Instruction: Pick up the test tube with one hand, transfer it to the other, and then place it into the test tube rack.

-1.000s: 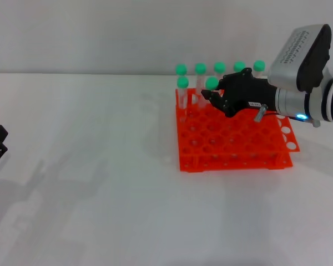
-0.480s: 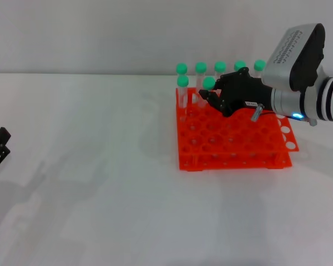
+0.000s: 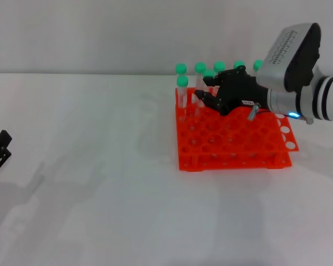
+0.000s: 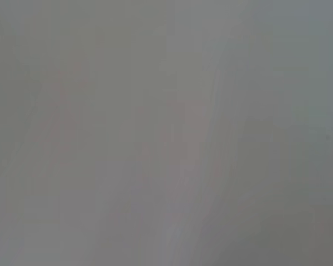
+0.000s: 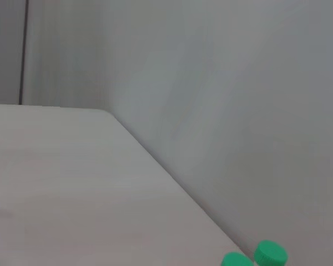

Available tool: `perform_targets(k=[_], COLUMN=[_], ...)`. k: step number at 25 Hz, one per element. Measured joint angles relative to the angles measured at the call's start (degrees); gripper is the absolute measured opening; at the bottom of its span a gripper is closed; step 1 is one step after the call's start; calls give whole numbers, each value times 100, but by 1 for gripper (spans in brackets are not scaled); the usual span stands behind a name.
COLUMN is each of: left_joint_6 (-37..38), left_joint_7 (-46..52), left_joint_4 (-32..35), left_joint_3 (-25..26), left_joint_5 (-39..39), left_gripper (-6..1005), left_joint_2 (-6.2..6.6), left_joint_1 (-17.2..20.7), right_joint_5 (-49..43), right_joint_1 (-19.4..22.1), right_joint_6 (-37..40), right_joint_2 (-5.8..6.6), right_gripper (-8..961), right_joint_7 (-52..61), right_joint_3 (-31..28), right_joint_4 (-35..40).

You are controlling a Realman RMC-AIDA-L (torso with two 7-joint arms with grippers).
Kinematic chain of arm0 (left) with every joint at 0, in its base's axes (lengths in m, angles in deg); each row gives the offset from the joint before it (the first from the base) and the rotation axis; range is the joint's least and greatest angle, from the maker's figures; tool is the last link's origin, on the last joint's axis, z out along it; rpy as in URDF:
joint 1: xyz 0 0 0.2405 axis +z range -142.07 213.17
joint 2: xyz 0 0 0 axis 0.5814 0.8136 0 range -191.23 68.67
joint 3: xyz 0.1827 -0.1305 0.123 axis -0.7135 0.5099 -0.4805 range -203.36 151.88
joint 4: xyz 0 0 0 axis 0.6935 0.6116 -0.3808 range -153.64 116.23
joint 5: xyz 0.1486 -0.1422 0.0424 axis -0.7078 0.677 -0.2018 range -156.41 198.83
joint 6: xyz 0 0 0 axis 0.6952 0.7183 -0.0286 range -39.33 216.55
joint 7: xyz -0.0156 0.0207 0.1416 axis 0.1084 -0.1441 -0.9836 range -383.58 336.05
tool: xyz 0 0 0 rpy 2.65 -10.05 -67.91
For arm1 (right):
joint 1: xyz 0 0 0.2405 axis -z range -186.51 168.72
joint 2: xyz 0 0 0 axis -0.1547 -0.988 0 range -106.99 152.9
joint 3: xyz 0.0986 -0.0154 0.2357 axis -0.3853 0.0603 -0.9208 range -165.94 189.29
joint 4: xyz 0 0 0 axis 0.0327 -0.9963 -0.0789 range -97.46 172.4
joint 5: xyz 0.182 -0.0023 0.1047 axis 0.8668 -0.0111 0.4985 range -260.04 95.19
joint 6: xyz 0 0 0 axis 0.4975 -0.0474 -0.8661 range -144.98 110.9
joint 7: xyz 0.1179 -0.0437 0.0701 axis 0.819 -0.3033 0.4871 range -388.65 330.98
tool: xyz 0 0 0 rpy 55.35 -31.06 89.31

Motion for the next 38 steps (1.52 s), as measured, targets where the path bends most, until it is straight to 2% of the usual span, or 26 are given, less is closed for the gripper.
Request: perform_targets(k=[5,9,12,15,17,20,26,31,38], left_joint_6=[2,7,59,135,153,165,183,266,374], left_joint_7=[0,0,0,-25,-52,-65,-79,-114,-194], left_joint_4=[-39,-59,-73,-106,-125,-145,-210,-366,-573], left_joint_3=[0,36,139,222,275,389,608,806,822], left_joint_5=[-5,13,17,22,36,44,118,216,492], left_gripper=[861,861,861,862,862,862,861,862,862], left_joint_2=[-4,-6,-3,2,6,10,4,-6,-6], left_joint_1=[0,18,36,8,-34,-107,-234,-367,-492], right_joint_5=[66,169,303,445,460,620,1399,1820,1884], right_joint_1=[-41,158,571,1275,1540,2117,2840,3120,3258], right_joint_6=[-175,-11,256,486,621,1233,2324,3021,4215], right_joint_2=[-16,-1,35,75,76,59,74,90,107], right_gripper=[306,318,319,320,320,321,323,324,326], right_joint_7=[-2,-1,-2,-12,-45,-283,-1044,-1636,-2835], right_joint_3=[229,248,218,103,-46,-607,-1622,-2540,-4320], right_joint_4=[42,325,822,1453,1667,1847,1541,748,-863])
